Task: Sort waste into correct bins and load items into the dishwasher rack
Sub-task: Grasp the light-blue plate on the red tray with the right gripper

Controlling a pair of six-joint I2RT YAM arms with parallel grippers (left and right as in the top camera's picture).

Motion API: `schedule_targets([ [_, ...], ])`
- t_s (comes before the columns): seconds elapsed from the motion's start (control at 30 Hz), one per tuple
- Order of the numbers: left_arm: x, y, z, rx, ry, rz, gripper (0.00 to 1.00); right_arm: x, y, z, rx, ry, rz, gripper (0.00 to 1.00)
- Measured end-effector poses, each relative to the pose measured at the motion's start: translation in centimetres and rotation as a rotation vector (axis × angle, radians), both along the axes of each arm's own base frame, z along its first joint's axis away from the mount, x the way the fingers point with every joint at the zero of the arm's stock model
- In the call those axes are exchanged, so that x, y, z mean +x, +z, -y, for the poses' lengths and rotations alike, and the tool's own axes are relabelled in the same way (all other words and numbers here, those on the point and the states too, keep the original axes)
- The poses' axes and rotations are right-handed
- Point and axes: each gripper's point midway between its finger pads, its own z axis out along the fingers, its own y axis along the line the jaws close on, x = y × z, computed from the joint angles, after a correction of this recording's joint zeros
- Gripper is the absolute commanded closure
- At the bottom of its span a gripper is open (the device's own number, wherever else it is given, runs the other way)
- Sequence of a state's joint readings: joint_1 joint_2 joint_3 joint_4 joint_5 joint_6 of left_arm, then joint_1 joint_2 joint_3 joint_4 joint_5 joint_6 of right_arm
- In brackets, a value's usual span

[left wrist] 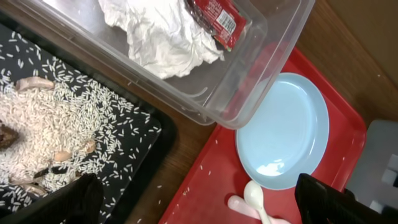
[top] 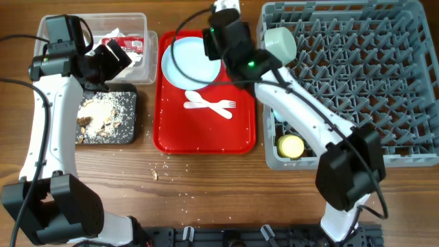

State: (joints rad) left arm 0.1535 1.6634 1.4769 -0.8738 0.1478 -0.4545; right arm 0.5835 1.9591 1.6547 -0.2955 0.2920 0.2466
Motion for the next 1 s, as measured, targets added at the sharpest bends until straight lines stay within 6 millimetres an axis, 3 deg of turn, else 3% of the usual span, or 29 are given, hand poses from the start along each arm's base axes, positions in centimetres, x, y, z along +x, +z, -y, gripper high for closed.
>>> schedule_targets([
  [0.03, 0.0, 0.0, 0.0, 0.000, 0.000, 0.001, 0.00, 1.1, -3.2, 0.2, 0.072, 0.011, -0.081, 0.47],
  [0.07, 0.0, 0.0, 0.0, 0.000, 0.000, 0.000, 0.00, 1.2, -4.9, -0.3, 0.105, 0.030, -0.126, 0.47],
  [0.13, 0.0, 0.0, 0.0, 0.000, 0.000, 0.000, 0.00, 0.7, -11.0, -1.1, 0.122, 0.057, -0.269, 0.49],
  [0.17, 0.0, 0.0, 0.0, 0.000, -0.001, 0.000, 0.00, 0.3, -13.0, -1.2, 0.118, 0.062, -0.314, 0.50],
  [0.23, 0.0, 0.0, 0.0, 0.000, 0.000, 0.000, 0.00, -0.5, -16.4, -1.5, 0.121, 0.062, -0.399, 0.51],
  [0.33, 0.0, 0.0, 0.0, 0.000, 0.000, 0.000, 0.00, -1.3, -18.8, -1.8, 0.143, 0.071, -0.470, 0.64],
  [0.47, 0.0, 0.0, 0.0, 0.000, 0.000, 0.000, 0.00, -1.8, -19.5, -2.0, 0.172, 0.076, -0.520, 0.96],
  [0.73, 0.0, 0.0, 0.0, 0.000, -0.001, 0.000, 0.00, -1.8, -18.8, -2.1, 0.186, 0.075, -0.563, 0.96],
  [0.9, 0.0, 0.0, 0.0, 0.000, 0.000, 0.000, 0.00, 0.8, -16.4, -0.9, 0.188, 0.085, -0.494, 0.96],
  [1.0, 0.0, 0.0, 0.0, 0.000, 0.000, 0.000, 0.00, 2.1, -12.8, 0.7, 0.154, 0.105, -0.411, 0.96],
])
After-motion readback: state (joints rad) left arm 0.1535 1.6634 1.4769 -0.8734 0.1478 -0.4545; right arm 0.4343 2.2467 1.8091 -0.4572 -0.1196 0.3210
